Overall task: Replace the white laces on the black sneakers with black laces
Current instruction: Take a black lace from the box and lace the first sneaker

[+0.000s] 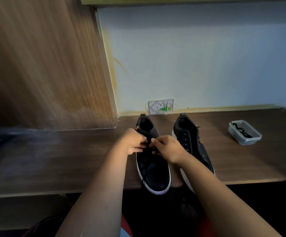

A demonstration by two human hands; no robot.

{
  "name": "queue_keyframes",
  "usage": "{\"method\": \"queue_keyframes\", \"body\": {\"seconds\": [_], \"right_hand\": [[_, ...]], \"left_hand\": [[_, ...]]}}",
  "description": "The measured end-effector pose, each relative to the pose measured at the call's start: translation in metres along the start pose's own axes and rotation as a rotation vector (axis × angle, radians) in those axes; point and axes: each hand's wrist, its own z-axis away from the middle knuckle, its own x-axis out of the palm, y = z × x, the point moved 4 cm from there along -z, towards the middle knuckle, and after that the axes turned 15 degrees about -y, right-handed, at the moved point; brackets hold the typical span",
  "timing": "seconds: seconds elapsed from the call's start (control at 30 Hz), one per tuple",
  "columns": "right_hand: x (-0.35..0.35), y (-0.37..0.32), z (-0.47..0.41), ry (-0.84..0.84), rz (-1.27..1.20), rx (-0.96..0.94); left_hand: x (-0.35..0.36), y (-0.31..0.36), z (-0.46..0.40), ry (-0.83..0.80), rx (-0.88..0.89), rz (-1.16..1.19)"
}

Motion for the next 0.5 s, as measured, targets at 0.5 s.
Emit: {"method": "queue_keyframes", "body": {"seconds": [0.5], "right_hand": [[-0.054, -0.023, 0.028, -0.090, 0.275, -0.097]], "left_hand": [[0.014, 0.012, 0.004, -0.020, 0.199, 0.038]]}}
